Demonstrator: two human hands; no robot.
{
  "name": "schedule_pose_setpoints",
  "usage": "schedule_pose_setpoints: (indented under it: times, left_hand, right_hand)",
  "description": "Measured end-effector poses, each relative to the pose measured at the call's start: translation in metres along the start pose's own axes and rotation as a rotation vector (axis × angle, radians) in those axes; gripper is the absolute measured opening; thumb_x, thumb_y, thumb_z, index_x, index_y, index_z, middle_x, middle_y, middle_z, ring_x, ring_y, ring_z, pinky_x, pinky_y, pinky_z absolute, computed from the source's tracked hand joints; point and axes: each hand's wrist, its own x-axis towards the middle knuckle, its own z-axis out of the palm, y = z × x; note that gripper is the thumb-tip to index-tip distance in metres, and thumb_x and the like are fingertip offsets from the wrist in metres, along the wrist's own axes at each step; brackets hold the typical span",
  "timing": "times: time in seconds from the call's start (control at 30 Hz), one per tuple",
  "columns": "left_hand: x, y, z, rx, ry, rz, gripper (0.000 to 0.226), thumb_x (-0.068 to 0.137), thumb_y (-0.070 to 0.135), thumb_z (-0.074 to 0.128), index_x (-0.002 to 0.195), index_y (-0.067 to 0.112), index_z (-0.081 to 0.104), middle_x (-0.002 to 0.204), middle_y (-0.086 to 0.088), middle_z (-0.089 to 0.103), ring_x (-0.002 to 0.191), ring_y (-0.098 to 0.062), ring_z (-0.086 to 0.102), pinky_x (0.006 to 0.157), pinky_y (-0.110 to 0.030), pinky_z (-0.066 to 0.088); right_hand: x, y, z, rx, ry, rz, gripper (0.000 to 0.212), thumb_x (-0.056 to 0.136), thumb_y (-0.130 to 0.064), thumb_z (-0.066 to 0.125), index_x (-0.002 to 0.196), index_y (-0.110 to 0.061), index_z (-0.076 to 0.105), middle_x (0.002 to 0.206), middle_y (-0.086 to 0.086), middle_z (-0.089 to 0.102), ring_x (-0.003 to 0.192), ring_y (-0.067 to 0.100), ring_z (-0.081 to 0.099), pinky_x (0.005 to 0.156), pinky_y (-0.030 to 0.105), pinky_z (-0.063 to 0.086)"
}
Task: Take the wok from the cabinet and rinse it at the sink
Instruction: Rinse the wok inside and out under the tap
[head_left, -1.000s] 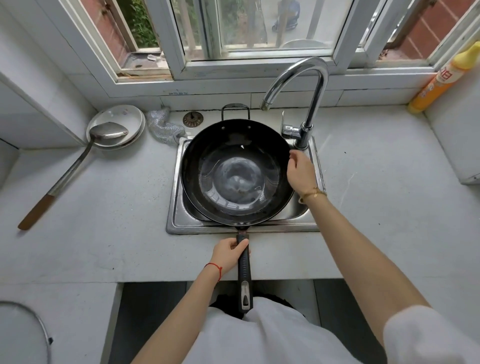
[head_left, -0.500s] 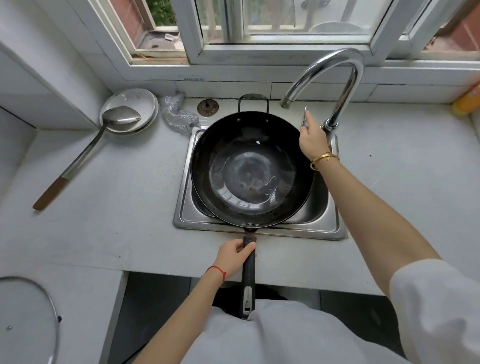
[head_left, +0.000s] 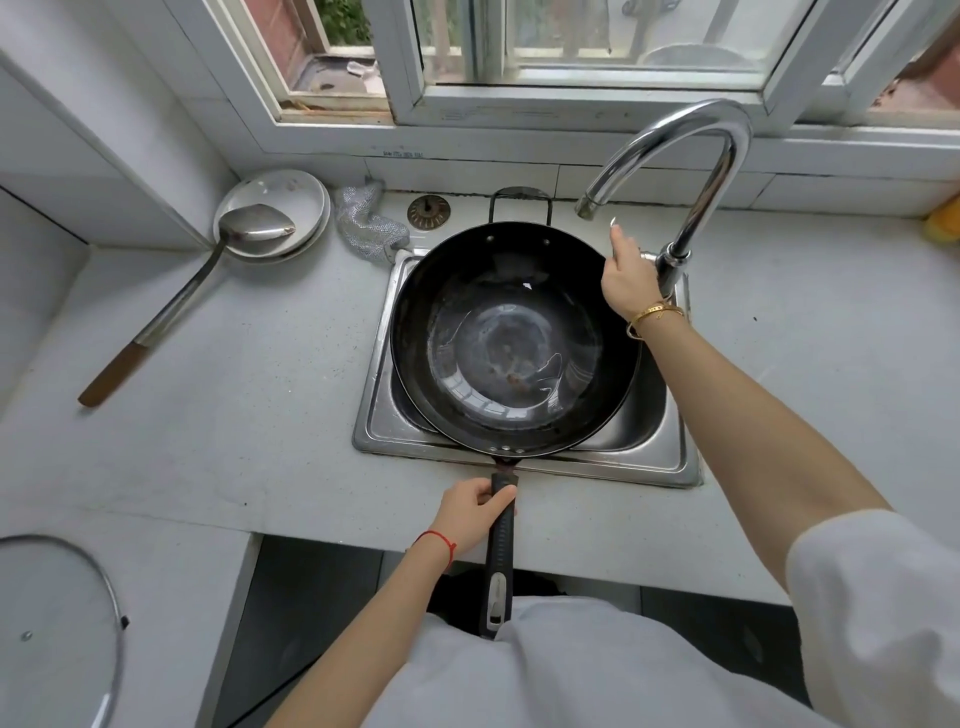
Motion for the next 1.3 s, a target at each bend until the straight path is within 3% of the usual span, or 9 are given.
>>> schedule_pose_setpoints:
  times: [0.27,0.5,0.6,0.8,0.9,0.97,1.07,1.17,1.3]
  left_hand:
    - [-0.002,0.001,0.0,-0.001,0.0,-0.001,0.028,0.095,0.032,0.058,0.107,0.01,0.069,0.094,-0.002,0.075,0.088,-0.01,0.068,0.083,-0.018,0.051]
    - [-0.001,0.001,0.001,0.007,0.003,-0.001,0.03,0.095,0.032,0.057,0.109,0.009,0.068,0.095,-0.002,0.074,0.084,-0.007,0.066,0.073,-0.012,0.05]
    - [0.0,0.0,0.001,0.012,-0.001,0.002,0.031,0.095,0.033,0.057,0.11,0.007,0.068,0.096,-0.002,0.074,0.083,-0.006,0.066,0.078,-0.015,0.052]
    - [0.0,-0.001,0.001,0.058,0.006,0.014,0.035,0.095,0.034,0.057,0.11,0.004,0.068,0.101,-0.006,0.074,0.083,-0.009,0.063,0.071,-0.011,0.046]
    - [0.001,-0.001,0.001,0.076,0.007,0.024,0.034,0.095,0.034,0.056,0.106,0.005,0.07,0.096,-0.003,0.073,0.079,-0.006,0.062,0.064,-0.008,0.044]
    - [0.001,-0.001,0.0,0.084,-0.008,0.022,0.034,0.095,0.035,0.056,0.104,0.005,0.071,0.093,-0.001,0.073,0.079,-0.007,0.064,0.066,-0.009,0.045]
    - [0.003,-0.002,-0.002,0.112,-0.025,0.02,0.036,0.093,0.04,0.058,0.098,0.008,0.073,0.095,-0.005,0.075,0.088,-0.019,0.067,0.078,-0.023,0.05]
    - [0.008,-0.002,-0.005,0.138,-0.013,0.021,0.032,0.092,0.039,0.061,0.07,0.017,0.068,0.067,0.0,0.065,0.065,-0.012,0.054,0.065,-0.026,0.042]
    - [0.013,-0.002,-0.006,0.091,-0.024,-0.04,0.032,0.088,0.038,0.066,0.062,0.02,0.064,0.064,-0.002,0.062,0.067,-0.019,0.057,0.07,-0.031,0.047]
  right_hand:
    - [0.005,0.002,-0.002,-0.048,-0.048,-0.023,0.056,0.098,0.0,0.026,0.153,-0.006,0.017,0.16,0.016,0.017,0.15,0.028,0.01,0.119,0.032,0.009]
    - [0.005,0.006,0.002,-0.055,0.004,-0.034,0.054,0.097,0.001,0.029,0.15,-0.005,0.025,0.151,0.019,0.034,0.139,0.033,0.031,0.117,0.041,0.023]
    - [-0.009,0.01,0.006,0.006,0.108,-0.052,0.041,0.094,0.001,0.03,0.132,-0.001,0.045,0.108,0.014,0.052,0.095,0.024,0.047,0.087,0.035,0.04]
    - [-0.075,0.024,0.018,0.012,0.342,-0.007,0.025,0.094,-0.008,0.041,0.1,-0.001,0.064,0.098,0.014,0.067,0.088,0.023,0.059,0.073,0.023,0.04]
    - [-0.119,0.026,0.029,-0.045,0.236,0.005,0.024,0.095,-0.016,0.043,0.079,-0.005,0.057,0.074,0.009,0.061,0.068,0.024,0.055,0.055,0.027,0.037]
    - [-0.151,0.024,0.043,-0.138,0.084,0.023,0.026,0.094,-0.021,0.045,0.077,-0.004,0.056,0.071,0.01,0.061,0.068,0.027,0.058,0.059,0.036,0.046]
    - [-0.2,0.017,0.067,-0.29,-0.205,0.057,0.026,0.092,-0.03,0.05,0.082,-0.007,0.059,0.077,0.008,0.064,0.076,0.027,0.06,0.071,0.041,0.052]
    - [-0.244,0.004,0.088,-0.257,-0.433,0.085,0.025,0.087,-0.036,0.054,0.085,-0.012,0.056,0.081,0.004,0.061,0.08,0.024,0.058,0.066,0.032,0.044]
    - [-0.273,-0.005,0.112,-0.22,-0.42,0.127,0.034,0.083,-0.035,0.058,0.106,-0.01,0.058,0.102,0.01,0.067,0.095,0.029,0.064,0.072,0.03,0.046]
